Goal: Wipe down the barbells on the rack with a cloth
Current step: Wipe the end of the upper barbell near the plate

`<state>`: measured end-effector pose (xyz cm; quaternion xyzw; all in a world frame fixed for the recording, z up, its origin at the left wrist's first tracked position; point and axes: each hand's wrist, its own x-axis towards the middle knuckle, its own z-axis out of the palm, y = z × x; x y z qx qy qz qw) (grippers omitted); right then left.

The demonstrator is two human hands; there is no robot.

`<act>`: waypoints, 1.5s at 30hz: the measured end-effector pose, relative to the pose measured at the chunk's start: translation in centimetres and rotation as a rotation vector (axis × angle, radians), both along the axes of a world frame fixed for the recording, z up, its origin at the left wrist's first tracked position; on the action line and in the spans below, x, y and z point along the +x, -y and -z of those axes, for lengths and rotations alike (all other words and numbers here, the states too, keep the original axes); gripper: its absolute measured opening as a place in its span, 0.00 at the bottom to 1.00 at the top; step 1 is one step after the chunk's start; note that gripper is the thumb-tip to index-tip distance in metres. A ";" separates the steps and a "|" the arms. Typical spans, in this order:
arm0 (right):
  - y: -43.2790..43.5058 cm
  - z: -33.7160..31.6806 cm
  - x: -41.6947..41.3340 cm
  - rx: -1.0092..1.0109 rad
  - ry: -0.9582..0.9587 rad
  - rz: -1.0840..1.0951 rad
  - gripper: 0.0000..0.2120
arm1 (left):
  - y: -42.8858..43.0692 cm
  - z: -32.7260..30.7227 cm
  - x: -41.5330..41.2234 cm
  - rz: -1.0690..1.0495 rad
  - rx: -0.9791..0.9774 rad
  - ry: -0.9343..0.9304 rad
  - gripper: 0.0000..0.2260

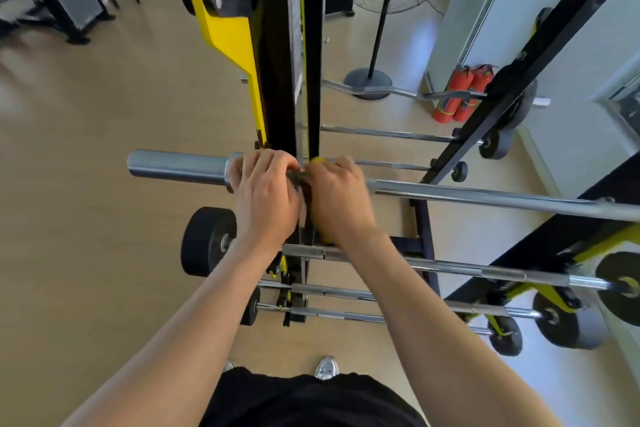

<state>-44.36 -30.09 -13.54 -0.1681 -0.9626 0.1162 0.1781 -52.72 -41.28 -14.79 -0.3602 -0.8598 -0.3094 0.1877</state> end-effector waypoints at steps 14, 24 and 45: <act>-3.7 -2.1 -0.7 -0.047 0.321 0.100 0.09 | -0.9 -0.1 -0.9 -0.143 -0.484 -0.129 0.12; -6.8 -2.5 -0.8 -0.172 0.461 -0.275 0.16 | 0.0 0.5 -1.6 -0.095 -0.458 -0.185 0.09; -11.1 -4.5 -0.3 -0.396 0.844 -0.163 0.09 | 0.4 -0.3 -1.6 -0.022 -0.547 -0.137 0.22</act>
